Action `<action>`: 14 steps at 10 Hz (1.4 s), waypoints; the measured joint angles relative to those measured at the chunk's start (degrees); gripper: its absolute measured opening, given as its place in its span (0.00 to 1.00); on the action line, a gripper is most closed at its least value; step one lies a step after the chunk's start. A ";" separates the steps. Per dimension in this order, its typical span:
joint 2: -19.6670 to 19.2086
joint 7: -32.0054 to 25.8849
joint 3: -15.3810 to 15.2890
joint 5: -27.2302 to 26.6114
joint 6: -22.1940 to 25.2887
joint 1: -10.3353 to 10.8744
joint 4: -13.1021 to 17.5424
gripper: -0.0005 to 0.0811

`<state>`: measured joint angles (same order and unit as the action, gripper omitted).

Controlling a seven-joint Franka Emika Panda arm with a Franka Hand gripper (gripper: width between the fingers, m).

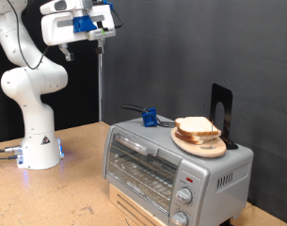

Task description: Make a piece of toast with the oven

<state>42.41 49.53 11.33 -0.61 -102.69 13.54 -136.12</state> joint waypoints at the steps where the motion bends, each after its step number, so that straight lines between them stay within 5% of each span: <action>1: 0.36 0.32 0.04 -1.15 0.17 0.00 -0.16 1.00; 3: -2.02 0.59 0.11 -1.92 -0.24 0.04 0.06 1.00; 11: -23.07 0.64 -0.02 3.36 -19.55 -0.06 1.07 1.00; 14: -26.97 1.38 -0.01 2.36 -24.37 -0.01 0.72 1.00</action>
<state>15.44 50.92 11.31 1.75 -127.06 13.53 -135.41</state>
